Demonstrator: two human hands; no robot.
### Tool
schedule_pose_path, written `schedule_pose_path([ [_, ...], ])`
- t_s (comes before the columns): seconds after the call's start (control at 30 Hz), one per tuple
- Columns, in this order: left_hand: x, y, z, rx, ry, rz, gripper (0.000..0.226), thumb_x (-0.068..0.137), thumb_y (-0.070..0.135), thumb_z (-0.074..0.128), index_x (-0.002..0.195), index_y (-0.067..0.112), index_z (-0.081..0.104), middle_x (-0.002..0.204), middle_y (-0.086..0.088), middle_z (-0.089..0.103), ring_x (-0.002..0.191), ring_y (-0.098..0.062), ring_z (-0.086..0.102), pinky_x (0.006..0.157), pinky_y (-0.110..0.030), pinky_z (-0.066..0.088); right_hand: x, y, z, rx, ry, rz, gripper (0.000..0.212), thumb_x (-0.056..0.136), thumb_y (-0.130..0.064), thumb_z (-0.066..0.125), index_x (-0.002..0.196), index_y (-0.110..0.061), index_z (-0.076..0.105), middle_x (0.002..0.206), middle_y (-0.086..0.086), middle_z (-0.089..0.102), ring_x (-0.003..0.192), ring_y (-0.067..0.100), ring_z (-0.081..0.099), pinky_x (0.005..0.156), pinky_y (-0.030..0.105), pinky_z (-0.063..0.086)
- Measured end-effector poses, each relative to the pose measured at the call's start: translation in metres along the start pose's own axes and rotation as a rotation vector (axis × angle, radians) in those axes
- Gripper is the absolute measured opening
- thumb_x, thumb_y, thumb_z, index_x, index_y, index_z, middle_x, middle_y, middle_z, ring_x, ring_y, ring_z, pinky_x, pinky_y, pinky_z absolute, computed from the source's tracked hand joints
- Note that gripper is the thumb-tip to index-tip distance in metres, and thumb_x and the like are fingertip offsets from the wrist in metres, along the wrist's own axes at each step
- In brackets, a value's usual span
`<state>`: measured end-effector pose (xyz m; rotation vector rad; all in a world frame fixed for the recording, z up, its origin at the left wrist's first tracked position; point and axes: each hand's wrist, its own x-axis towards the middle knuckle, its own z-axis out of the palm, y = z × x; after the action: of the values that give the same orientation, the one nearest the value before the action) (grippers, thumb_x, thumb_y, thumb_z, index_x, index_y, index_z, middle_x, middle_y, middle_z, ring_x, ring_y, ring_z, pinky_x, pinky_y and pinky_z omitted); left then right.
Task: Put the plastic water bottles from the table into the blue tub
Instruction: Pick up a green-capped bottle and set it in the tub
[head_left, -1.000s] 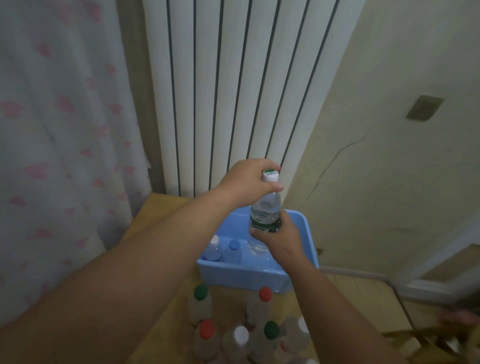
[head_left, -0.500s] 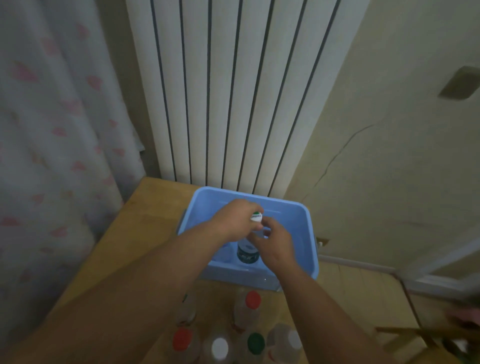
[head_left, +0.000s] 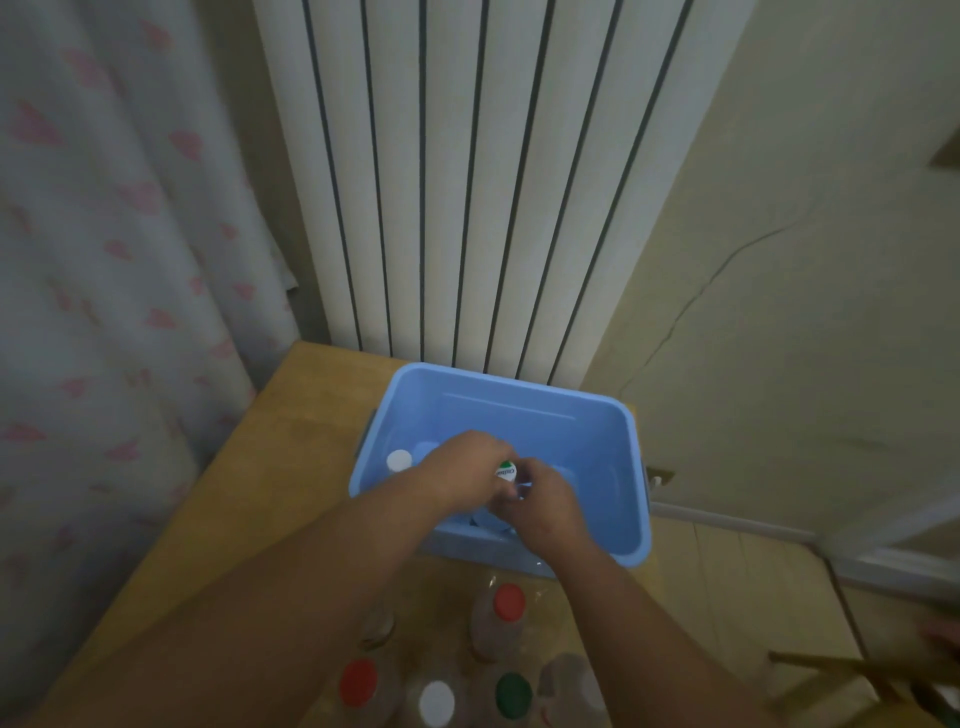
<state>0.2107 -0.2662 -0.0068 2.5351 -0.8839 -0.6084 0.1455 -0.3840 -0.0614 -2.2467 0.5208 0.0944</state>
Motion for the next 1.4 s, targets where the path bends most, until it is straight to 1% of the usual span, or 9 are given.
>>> schedule_pose_path([
  [0.07,0.0,-0.005,0.008,0.01,-0.008,-0.016,0.04,0.083,0.034,0.071,0.121,0.021,0.067,0.116,-0.007,0.067,0.11,-0.025,0.06,0.094,-0.037,0.048,-0.001,0.004,0.002,-0.12,-0.02,0.02,0.032,0.073,-0.038,0.074,0.097,-0.021,0.061,0.098,0.003,0.067,0.087,0.021,0.061,0.068,0.027,0.039],
  [0.13,0.0,-0.009,0.017,0.001,-0.007,-0.032,0.047,0.084,0.034,0.071,0.128,0.019,0.062,0.126,-0.007,0.064,0.117,-0.024,0.056,0.096,-0.031,0.044,-0.003,0.01,0.006,-0.195,-0.045,0.043,0.035,0.077,-0.04,0.069,0.105,-0.02,0.063,0.106,0.005,0.069,0.098,0.024,0.063,0.072,0.028,0.041],
  [0.23,0.001,-0.013,0.022,-0.023,0.011,-0.037,0.041,0.087,0.032,0.069,0.125,0.018,0.065,0.124,-0.006,0.066,0.115,-0.024,0.058,0.094,-0.031,0.044,-0.006,0.016,0.007,-0.156,-0.06,0.048,0.037,0.082,-0.032,0.067,0.116,-0.02,0.063,0.116,0.002,0.068,0.105,0.02,0.064,0.084,0.027,0.045],
  [0.47,0.002,-0.011,0.024,0.038,0.015,-0.027,0.037,0.095,0.026,0.06,0.131,0.015,0.06,0.132,-0.01,0.061,0.12,-0.027,0.055,0.1,-0.033,0.041,-0.012,0.014,-0.001,-0.124,-0.118,0.032,0.045,0.083,-0.019,0.067,0.127,-0.017,0.058,0.126,0.002,0.063,0.109,0.017,0.062,0.096,0.03,0.047],
  [0.73,-0.025,-0.02,0.009,0.033,0.084,0.007,0.043,0.093,0.002,0.05,0.132,0.019,0.059,0.135,-0.006,0.058,0.123,-0.023,0.054,0.102,-0.033,0.044,-0.027,-0.003,-0.013,-0.201,0.007,0.019,0.037,0.083,-0.016,0.06,0.12,-0.017,0.061,0.12,0.003,0.065,0.113,0.023,0.059,0.092,0.027,0.043],
  [0.93,-0.057,-0.038,-0.011,-0.035,0.157,-0.013,0.032,0.097,0.012,0.05,0.124,0.022,0.064,0.131,0.0,0.062,0.119,-0.019,0.056,0.099,-0.032,0.045,-0.053,-0.032,-0.014,-0.166,0.126,-0.046,0.031,0.088,-0.017,0.06,0.119,-0.018,0.062,0.117,0.001,0.066,0.11,0.02,0.06,0.091,0.026,0.042],
  [1.1,-0.091,-0.057,-0.027,-0.109,0.22,-0.068,0.029,0.095,0.017,0.053,0.12,0.026,0.065,0.128,0.005,0.063,0.114,-0.015,0.059,0.094,-0.029,0.047,-0.076,-0.063,0.003,-0.122,0.122,-0.082,0.031,0.086,-0.018,0.061,0.117,-0.02,0.063,0.114,-0.002,0.067,0.105,0.017,0.061,0.089,0.026,0.043],
  [1.27,-0.119,-0.072,-0.028,-0.034,0.11,-0.071,0.036,0.09,0.011,0.053,0.12,0.026,0.066,0.132,0.002,0.058,0.117,-0.018,0.055,0.093,-0.028,0.047,-0.097,-0.08,0.027,-0.128,0.067,-0.091,0.033,0.085,-0.013,0.061,0.118,-0.017,0.063,0.117,0.002,0.066,0.107,0.019,0.061,0.09,0.023,0.041],
  [1.4,-0.131,-0.084,-0.015,0.062,-0.058,-0.041,0.045,0.086,0.013,0.056,0.128,0.029,0.06,0.137,-0.003,0.052,0.121,-0.02,0.053,0.093,-0.026,0.043,-0.111,-0.083,0.047,-0.184,-0.08,-0.043,0.039,0.083,-0.011,0.059,0.122,-0.016,0.061,0.124,0.005,0.064,0.113,0.021,0.059,0.093,0.023,0.041],
])
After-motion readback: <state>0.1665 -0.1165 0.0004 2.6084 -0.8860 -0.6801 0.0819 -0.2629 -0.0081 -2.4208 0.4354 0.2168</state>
